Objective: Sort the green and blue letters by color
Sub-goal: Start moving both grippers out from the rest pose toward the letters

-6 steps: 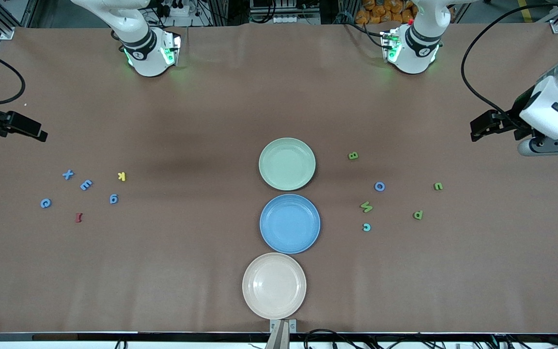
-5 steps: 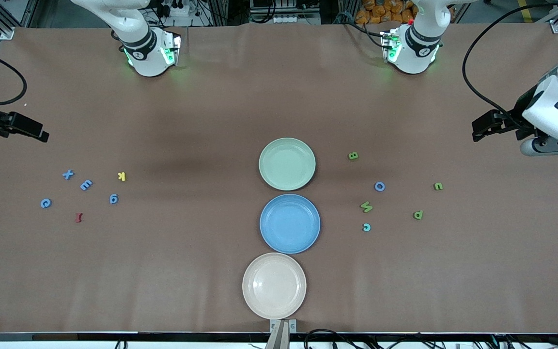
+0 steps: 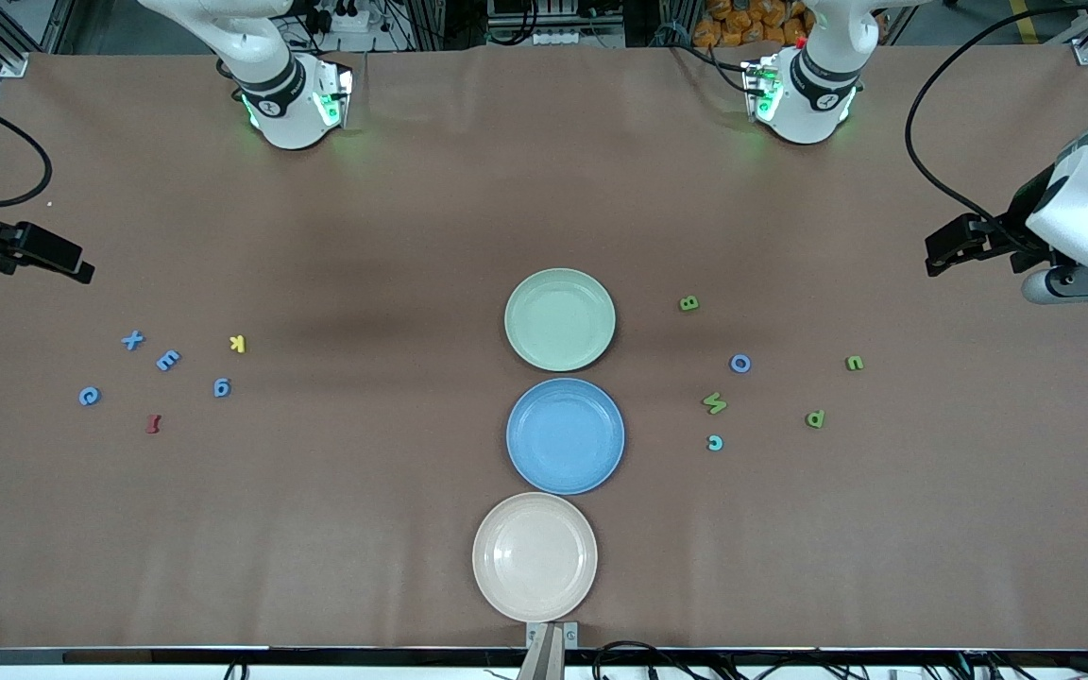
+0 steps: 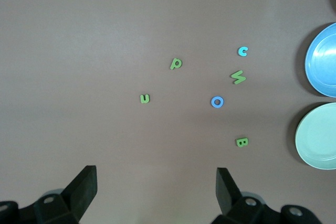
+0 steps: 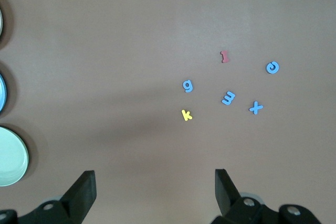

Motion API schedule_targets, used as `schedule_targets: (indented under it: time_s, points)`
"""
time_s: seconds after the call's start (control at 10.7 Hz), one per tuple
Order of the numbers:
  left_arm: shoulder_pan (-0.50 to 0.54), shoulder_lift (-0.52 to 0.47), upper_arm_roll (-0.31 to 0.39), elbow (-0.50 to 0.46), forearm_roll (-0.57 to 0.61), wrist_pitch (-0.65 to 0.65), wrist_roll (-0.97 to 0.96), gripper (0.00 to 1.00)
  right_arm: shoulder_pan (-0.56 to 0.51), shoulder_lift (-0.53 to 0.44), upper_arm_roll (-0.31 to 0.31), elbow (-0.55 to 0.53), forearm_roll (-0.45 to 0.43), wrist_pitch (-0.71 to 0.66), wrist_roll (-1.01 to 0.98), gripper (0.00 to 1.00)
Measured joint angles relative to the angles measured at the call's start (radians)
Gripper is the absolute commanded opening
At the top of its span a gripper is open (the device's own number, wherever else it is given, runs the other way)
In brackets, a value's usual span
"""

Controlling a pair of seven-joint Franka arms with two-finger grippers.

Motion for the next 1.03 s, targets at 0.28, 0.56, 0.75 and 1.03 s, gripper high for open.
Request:
schedule_targets:
  time_s: [0.28, 0.56, 0.75, 1.03]
  points:
    - [-0.002, 0.001, 0.001, -0.001, 0.0, -0.001, 0.0, 1.0, 0.0, 0.0, 0.0, 0.0, 0.0, 0.0, 0.0, 1.0]
    - [-0.008, 0.037, -0.002, -0.005, 0.001, 0.0, 0.0, 1.0, 0.004, 0.0, 0.002, -0.001, 0.0, 0.001, 0.0, 1.0]
    - [0.003, 0.051, 0.002, -0.005, 0.002, 0.001, 0.0, 1.0, 0.005, 0.0, 0.002, -0.001, 0.0, 0.0, 0.0, 1.0]
    - [0.067, 0.077, 0.009, -0.014, 0.002, 0.001, 0.001, 1.0, 0.003, 0.001, 0.001, -0.006, 0.0, 0.0, 0.0, 1.0]
